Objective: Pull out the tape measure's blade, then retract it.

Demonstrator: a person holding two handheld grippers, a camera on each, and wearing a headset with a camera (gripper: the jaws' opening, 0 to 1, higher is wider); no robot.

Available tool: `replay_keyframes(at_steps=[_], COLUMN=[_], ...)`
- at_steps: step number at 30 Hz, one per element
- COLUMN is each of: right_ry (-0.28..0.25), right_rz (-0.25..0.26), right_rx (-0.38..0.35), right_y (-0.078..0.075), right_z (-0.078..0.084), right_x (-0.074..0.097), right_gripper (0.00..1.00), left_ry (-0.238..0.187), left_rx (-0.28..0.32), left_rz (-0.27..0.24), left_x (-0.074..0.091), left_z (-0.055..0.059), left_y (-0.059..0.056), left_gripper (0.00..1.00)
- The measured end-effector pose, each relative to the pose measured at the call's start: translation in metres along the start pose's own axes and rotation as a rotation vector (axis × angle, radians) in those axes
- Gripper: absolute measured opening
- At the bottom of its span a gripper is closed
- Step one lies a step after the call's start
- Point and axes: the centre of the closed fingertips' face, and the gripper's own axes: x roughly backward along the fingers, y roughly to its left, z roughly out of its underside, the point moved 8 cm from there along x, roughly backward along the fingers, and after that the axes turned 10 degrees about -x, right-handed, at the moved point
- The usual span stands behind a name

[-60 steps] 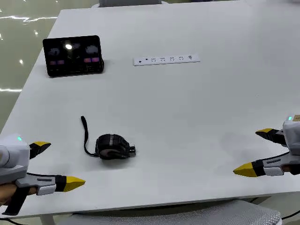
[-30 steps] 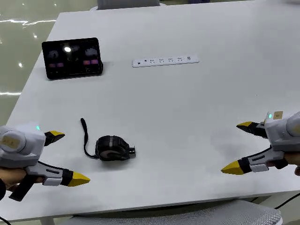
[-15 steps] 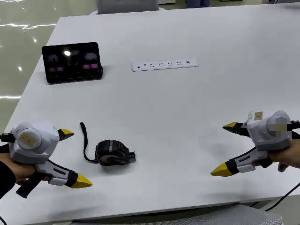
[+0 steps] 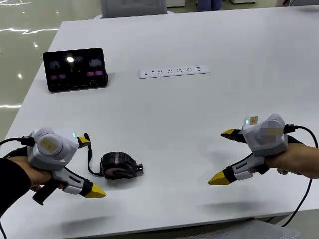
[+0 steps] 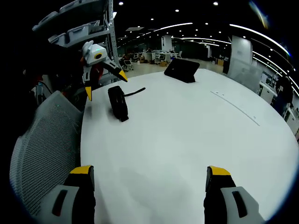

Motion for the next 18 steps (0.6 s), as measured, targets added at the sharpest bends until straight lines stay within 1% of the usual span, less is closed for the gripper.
replay_keyframes(at_steps=[3,8,14,18], right_ry=[0.006,0.01,0.022,0.03], right_rz=[-0.009,-0.025,-0.042,-0.046], right_rx=[0.011,0.021,0.038,0.049], right_y=[0.0,0.004,0.008,0.01], right_z=[-0.003,-0.01,-0.017,-0.021], right_x=[-0.004,-0.013,-0.023,-0.032], right_gripper=[0.99,0.99,0.99,0.99], left_ry=[-0.001,0.005,0.021,0.035], left_rx=[-0.011,-0.032,-0.054,-0.093], left_rz=[0.01,0.027,0.045,0.063], left_x=[-0.003,-0.008,-0.015,-0.023], left_z=[-0.005,-0.009,-0.015,-0.019], left_y=[0.002,0.005,0.005,0.005], left_gripper=[0.9,0.88,0.84,0.82])
